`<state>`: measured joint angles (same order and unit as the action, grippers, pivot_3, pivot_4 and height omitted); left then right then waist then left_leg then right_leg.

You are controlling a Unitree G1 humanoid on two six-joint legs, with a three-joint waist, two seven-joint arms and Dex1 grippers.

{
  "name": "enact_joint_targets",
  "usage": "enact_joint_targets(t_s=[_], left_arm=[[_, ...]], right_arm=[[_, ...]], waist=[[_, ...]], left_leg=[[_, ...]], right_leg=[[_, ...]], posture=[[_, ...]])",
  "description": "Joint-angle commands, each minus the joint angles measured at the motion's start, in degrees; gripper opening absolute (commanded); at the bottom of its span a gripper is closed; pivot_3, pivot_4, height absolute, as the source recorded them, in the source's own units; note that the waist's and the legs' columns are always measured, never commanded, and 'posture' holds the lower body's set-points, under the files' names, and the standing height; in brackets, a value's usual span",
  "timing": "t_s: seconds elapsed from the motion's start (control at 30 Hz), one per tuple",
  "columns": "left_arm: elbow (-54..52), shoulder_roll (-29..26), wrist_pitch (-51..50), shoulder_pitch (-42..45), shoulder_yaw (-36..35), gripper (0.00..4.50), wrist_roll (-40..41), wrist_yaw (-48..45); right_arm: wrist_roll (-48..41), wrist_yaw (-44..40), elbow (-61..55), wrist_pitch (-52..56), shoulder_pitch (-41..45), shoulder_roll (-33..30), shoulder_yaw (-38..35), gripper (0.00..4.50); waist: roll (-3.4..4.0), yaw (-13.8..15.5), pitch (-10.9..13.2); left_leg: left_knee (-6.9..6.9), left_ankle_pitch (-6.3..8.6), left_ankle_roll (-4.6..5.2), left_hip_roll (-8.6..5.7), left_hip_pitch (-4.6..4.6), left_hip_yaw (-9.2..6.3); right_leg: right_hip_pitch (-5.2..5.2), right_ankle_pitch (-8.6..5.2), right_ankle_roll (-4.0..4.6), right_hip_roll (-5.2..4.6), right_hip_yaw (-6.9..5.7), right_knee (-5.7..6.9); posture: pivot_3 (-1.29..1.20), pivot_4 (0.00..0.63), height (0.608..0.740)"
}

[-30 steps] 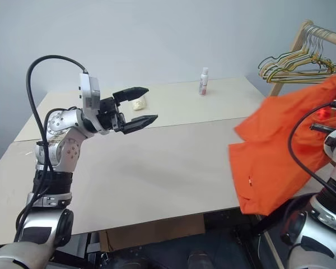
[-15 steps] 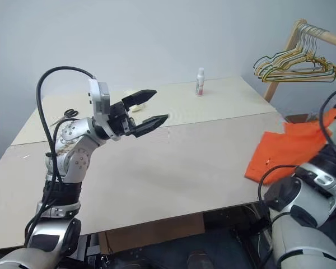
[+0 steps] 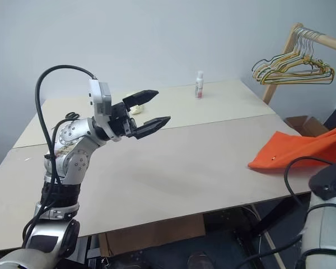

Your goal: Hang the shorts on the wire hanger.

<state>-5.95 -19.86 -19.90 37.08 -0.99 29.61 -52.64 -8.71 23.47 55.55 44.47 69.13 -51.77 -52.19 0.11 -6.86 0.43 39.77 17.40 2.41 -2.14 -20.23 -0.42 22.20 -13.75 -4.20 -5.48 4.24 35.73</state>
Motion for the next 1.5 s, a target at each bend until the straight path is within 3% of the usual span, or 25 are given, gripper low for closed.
enact_joint_targets(t_s=[0.03, 0.4, 0.6, 0.87, 1.1, 1.3, 1.5], left_arm=[[-1.9, -0.1, 0.3, -0.5, 0.0, 4.48, 0.7, 0.5], [-1.8, -0.1, 0.4, -0.3, 0.2, 4.48, 0.9, 0.3], [-3.4, -0.4, 0.1, -0.9, -0.4, 4.48, 5.2, -3.6], [-2.1, 0.0, 1.1, -0.5, -0.2, 4.48, 5.1, -4.1], [-2.4, 0.2, 1.3, -0.7, -0.2, 4.50, 5.1, -4.0], [-2.7, 0.2, 1.3, -1.2, 0.0, 4.50, 4.9, -3.9], [-2.0, 0.7, 1.6, -0.6, 0.1, 4.50, 4.8, -4.1]], right_arm=[[-3.0, 0.4, 3.4, -5.1, 3.0, -3.2, 1.2, 0.00], [-10.8, 3.3, 12.9, -8.8, 2.7, -6.6, -0.1, 0.00], [-12.9, 4.3, 14.0, -10.0, 1.5, -6.9, 0.5, 0.00], [-11.5, 2.7, 13.6, -8.6, 0.3, -5.8, 6.8, 0.00], [-10.2, 4.8, 11.8, -9.3, -0.3, -4.7, 11.6, 2.28], [-6.0, 11.4, 2.2, -8.7, -3.2, -1.9, 17.1, 4.45], [0.7, 16.4, -18.4, -4.4, -8.8, 3.9, 23.9, 4.48]], waist=[[0.00, 0.0, 0.0], [-0.05, 0.0, 0.1], [-0.05, 0.0, 0.1], [-0.04, -0.1, 0.1], [-0.04, -0.1, 0.1], [-0.02, -0.1, 0.1], [0.03, -0.2, 0.0]], left_leg=[[0.00, 0.00, 0.00, 0.02, 0.01, 0.03], [0.00, 0.04, 0.07, 0.08, 0.00, 0.20], [0.00, 0.07, 0.12, 0.10, -0.03, 0.26], [0.00, 0.14, 0.25, 0.09, -0.05, 0.41], [0.00, 0.20, 0.34, 0.09, -0.02, 0.57], [0.02, 0.21, 0.35, 0.08, -0.03, 0.61], [0.04, 0.21, 0.36, 0.10, -0.02, 0.65]], right_leg=[[0.00, 0.00, 0.00, 0.02, 0.02, 0.00], [0.00, 0.00, 0.00, 0.10, 0.13, -0.09], [0.00, 0.02, -0.03, 0.10, 0.18, -0.21], [-0.11, 0.22, -0.27, 0.11, 0.36, -0.65], [-0.11, 0.27, -0.35, 0.13, 0.56, -0.72], [-0.08, 0.29, -0.39, 0.10, 0.63, -0.71], [-0.01, 0.32, -0.44, 0.10, 0.77, -0.62]], posture=[[-0.07, 0.000, 0.740], [-0.08, 0.000, 0.740], [-0.10, 0.000, 0.740], [-0.10, 0.000, 0.740], [-0.09, 0.000, 0.740], [-0.09, 0.000, 0.740], [-0.11, 0.000, 0.740]])
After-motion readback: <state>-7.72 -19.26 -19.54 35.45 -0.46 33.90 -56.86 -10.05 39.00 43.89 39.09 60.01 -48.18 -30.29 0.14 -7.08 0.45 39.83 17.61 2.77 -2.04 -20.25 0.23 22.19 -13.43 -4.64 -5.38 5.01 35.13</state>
